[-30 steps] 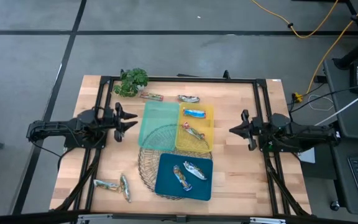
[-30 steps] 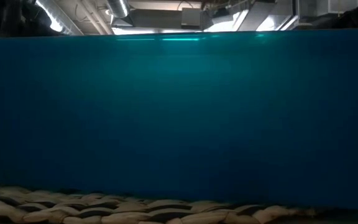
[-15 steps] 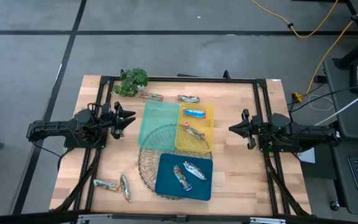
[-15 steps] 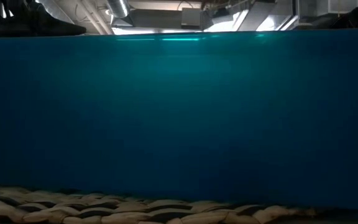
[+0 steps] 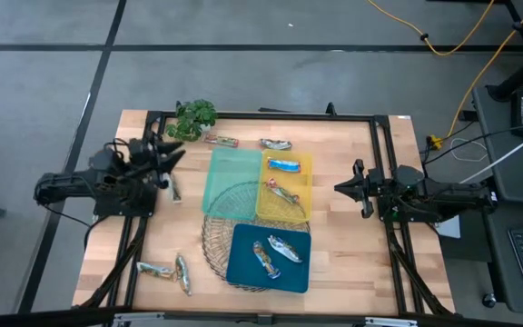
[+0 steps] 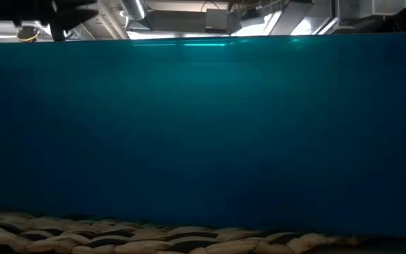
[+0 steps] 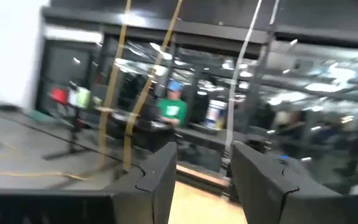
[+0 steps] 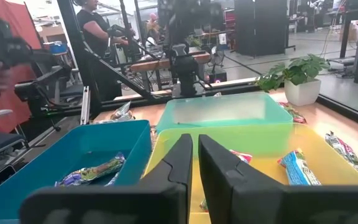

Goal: Pick and place Granola Bars by type
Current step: Put the red granola bar into the yellow bin

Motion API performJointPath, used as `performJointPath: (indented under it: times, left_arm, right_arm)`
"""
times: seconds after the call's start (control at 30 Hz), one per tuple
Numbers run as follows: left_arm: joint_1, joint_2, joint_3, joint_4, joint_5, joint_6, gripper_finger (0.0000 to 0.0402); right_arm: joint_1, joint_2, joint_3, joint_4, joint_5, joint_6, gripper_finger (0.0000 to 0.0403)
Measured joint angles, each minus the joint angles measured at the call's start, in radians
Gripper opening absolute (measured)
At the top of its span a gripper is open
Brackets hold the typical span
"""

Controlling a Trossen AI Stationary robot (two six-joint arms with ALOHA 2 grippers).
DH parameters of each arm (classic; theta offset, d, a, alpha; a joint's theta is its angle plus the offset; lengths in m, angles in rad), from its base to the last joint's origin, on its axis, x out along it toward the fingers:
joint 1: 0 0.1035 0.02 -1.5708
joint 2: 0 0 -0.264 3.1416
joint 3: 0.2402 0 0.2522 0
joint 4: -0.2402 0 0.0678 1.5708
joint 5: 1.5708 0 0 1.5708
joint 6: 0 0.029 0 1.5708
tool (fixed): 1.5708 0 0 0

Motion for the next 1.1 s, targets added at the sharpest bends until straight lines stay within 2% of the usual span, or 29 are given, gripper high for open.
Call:
performJointPath:
  times: [0.27, 0.47, 0.6, 0.73, 0.8, 0.87, 1.0, 1.1]
  left_arm:
    - [0.0, 0.281, 0.356, -0.161, -0.138, 0.201, 0.0143]
    - [0.011, 0.503, 0.627, -0.309, -0.232, 0.208, 0.0143]
    - [0.065, 0.624, 0.808, -0.473, -0.244, 0.205, 0.0143]
    - [0.174, 0.745, 0.963, -0.669, -0.247, 0.234, 0.0143]
    - [0.243, 0.801, 1.019, -0.753, -0.211, 0.243, 0.0143]
    - [0.322, 0.848, 1.052, -0.812, -0.129, 0.235, 0.0143]
    - [0.506, 0.921, 1.061, -0.877, 0.159, 0.234, 0.0143]
    - [0.624, 0.987, 1.061, -0.935, 0.301, 0.289, 0.0143]
  right_arm:
    - [0.0, 0.0, 0.0, 0.0, 0.0, 0.0, 0.0032]
    - [0.0, 0.0, 0.0, 0.0, 0.0, -0.001, 0.0032]
    - [0.0, 0.0, 0.0, 0.0, 0.0, 0.0, 0.0032]
    - [0.0, 0.0, 0.0, 0.0, 0.0, 0.0, 0.0032]
    - [0.0, 0.0, 0.0, 0.0, 0.0, -0.001, 0.0032]
    - [0.0, 0.0, 0.0, 0.0, 0.0, 0.0, 0.0032]
    - [0.0, 0.0, 0.0, 0.0, 0.0, -0.001, 0.0032]
    - [0.0, 0.0, 0.0, 0.0, 0.0, 0.0, 0.0032]
